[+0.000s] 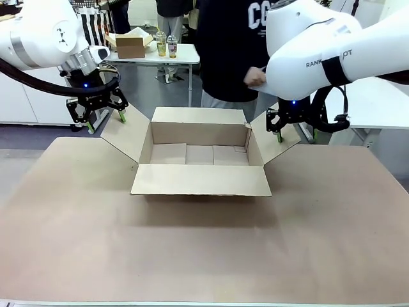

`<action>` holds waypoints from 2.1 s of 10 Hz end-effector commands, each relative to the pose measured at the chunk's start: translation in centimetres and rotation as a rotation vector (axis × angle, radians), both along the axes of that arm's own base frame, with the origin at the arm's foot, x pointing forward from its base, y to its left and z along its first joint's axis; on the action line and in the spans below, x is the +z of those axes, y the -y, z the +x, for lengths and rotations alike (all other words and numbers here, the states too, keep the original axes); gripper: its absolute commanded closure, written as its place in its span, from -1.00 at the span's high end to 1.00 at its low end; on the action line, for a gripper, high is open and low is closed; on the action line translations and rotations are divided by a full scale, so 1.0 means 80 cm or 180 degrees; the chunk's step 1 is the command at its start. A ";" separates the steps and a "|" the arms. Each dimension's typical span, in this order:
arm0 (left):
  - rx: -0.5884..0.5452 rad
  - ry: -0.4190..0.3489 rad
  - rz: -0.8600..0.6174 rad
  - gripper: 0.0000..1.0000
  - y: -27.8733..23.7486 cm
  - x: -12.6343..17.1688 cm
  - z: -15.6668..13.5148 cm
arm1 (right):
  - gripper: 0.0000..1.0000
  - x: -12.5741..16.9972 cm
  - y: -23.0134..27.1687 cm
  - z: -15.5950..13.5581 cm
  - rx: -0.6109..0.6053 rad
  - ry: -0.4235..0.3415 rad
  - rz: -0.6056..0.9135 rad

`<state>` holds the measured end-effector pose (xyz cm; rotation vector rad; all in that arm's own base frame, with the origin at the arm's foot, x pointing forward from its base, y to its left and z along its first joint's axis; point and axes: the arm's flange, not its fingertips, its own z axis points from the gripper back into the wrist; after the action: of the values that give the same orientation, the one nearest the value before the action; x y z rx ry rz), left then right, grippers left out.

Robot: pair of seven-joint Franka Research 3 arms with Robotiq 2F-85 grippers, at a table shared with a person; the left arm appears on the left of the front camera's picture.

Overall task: Pack the gift set into the box.
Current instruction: Lift both hands away from the flaps of the Package Box.

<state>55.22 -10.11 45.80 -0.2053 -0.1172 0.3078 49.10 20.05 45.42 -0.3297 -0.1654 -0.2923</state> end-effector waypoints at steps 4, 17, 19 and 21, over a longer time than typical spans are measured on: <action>0.0046 -0.0022 0.0037 1.00 0.001 0.002 0.000 | 1.00 0.005 0.001 0.001 -0.0016 -0.0006 -0.0008; 0.0046 -0.0022 0.0037 1.00 0.001 0.002 0.000 | 1.00 0.005 0.001 0.001 -0.0016 -0.0006 -0.0008; 0.0046 -0.0022 0.0037 1.00 0.001 0.002 0.000 | 1.00 0.005 0.001 0.001 -0.0016 -0.0006 -0.0008; 0.0046 -0.0022 0.0037 1.00 0.001 0.002 0.000 | 1.00 0.005 0.001 0.001 -0.0016 -0.0006 -0.0008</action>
<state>55.22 -10.11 45.80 -0.2053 -0.1172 0.3079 49.11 20.05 45.43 -0.3296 -0.1657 -0.2923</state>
